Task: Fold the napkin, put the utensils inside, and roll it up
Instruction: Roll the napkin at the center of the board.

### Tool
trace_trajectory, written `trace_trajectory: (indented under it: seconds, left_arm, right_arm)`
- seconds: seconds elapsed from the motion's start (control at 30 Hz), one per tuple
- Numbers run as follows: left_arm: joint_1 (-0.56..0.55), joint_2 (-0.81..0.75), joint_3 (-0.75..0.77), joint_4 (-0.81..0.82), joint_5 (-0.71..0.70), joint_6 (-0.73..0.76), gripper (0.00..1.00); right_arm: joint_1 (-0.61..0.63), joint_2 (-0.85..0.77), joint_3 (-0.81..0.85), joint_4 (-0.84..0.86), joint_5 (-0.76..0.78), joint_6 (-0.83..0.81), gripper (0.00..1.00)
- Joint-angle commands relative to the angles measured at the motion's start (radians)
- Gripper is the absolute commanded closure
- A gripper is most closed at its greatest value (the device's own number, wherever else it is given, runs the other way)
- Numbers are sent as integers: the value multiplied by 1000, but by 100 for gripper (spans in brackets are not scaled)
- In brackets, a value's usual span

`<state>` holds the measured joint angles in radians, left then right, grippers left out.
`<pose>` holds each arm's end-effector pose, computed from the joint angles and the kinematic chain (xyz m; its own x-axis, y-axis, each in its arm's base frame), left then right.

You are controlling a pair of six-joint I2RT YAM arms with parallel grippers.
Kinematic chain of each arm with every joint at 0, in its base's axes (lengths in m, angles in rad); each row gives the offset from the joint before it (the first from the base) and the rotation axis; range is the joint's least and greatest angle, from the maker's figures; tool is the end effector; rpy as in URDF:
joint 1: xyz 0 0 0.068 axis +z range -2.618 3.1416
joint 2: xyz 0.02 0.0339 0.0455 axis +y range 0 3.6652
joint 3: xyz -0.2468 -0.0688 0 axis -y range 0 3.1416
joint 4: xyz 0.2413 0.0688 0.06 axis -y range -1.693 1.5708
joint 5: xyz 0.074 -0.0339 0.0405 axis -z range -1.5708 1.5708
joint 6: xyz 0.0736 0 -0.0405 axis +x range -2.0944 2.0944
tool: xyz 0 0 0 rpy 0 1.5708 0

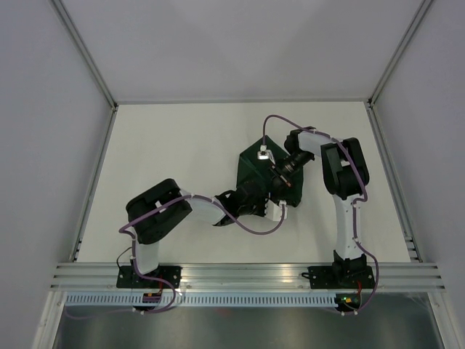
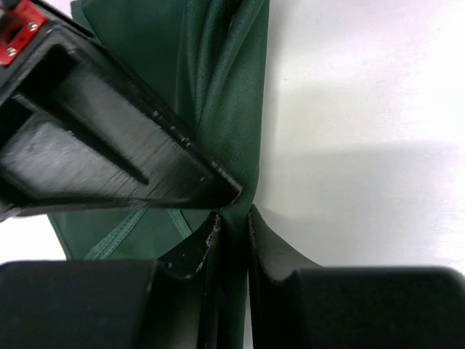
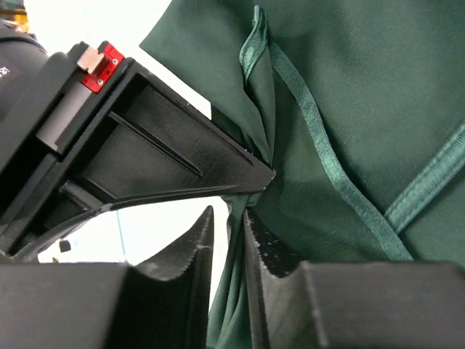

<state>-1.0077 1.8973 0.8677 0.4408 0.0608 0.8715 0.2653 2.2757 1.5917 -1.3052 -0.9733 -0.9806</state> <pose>0.2084 -0.3385 0.0895 0.4758 0.6774 -0.5611 0.7875 -0.0439 0.6147 0.3295 0.1526 0.0901 -0.6375 -0.6576 -0.4015 -0.6343 0.1521 0.7580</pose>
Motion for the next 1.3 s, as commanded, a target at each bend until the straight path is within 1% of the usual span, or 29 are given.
trace_trajectory:
  seconds: [0.0, 0.03, 0.07, 0.1, 0.13, 0.17, 0.2, 0.27, 0.3, 0.33, 0.43, 0.67, 0.73, 0.8, 0.87, 0.9, 0.97, 1.07, 1.1, 1.17, 1.2, 1.23, 1.27]
  left_arm:
    - [0, -14, 46, -151, 97, -75, 98]
    - [0, -14, 50, -160, 103, -89, 98]
    - [0, -12, 50, -172, 109, -97, 98]
    - [0, -10, 53, -186, 111, -101, 98]
    - [0, -9, 62, -198, 116, -117, 98]
    - [1, -9, 66, -206, 122, -126, 98]
    - [3, -4, 76, -227, 129, -141, 98]
    - [6, -4, 83, -244, 146, -160, 98]
    - [9, -3, 94, -255, 152, -166, 98]
    - [12, -3, 99, -279, 161, -186, 98]
    - [27, -6, 111, -304, 194, -224, 98]
    - [69, 22, 180, -422, 281, -296, 98]
    - [81, 28, 201, -435, 312, -325, 98]
    - [104, 42, 229, -490, 359, -362, 98]
    - [130, 55, 252, -523, 404, -382, 98]
    - [138, 69, 269, -549, 418, -400, 98]
    - [162, 81, 284, -576, 476, -419, 98]
    - [190, 105, 309, -611, 536, -443, 98]
    - [195, 111, 323, -620, 551, -454, 98]
    - [211, 140, 346, -666, 600, -462, 98]
    - [216, 155, 379, -689, 617, -471, 98]
    - [219, 181, 401, -733, 631, -474, 98]
    - [221, 195, 419, -757, 637, -473, 98]
  right_arm:
    - [3, -137, -44, 165, -29, 149, 70]
    - [3, -157, -61, 216, -12, 190, 66]
    - [2, -179, -100, 262, 5, 259, 64]
    - [2, -221, -120, 306, 42, 291, 61]
    - [2, -241, -143, 399, 62, 328, 58]
    - [2, -260, -183, 444, 82, 359, 57]
    - [0, -292, -203, 527, 117, 425, 56]
    - [-5, -318, -249, 596, 157, 477, 54]
    - [-11, -340, -262, 659, 174, 505, 54]
    - [-15, -350, -272, 693, 214, 558, 53]
    - [-47, -383, -299, 785, 255, 647, 52]
    - [-181, -449, -338, 925, 283, 761, 52]
    - [-225, -498, -358, 961, 285, 760, 52]
    - [-257, -565, -400, 988, 288, 743, 52]
    - [-258, -622, -461, 1011, 292, 731, 52]
    - [-299, -684, -485, 1026, 291, 708, 51]
    - [-310, -754, -556, 1031, 277, 674, 51]
    - [-310, -931, -642, 977, 210, 548, 53]
    - [-308, -968, -665, 947, 194, 522, 54]
    - [-302, -1031, -711, 888, 156, 397, 55]
    - [-284, -1080, -725, 826, 148, 358, 56]
    - [-273, -1103, -757, 802, 147, 285, 56]
    - [-220, -1152, -775, 782, 166, 258, 56]
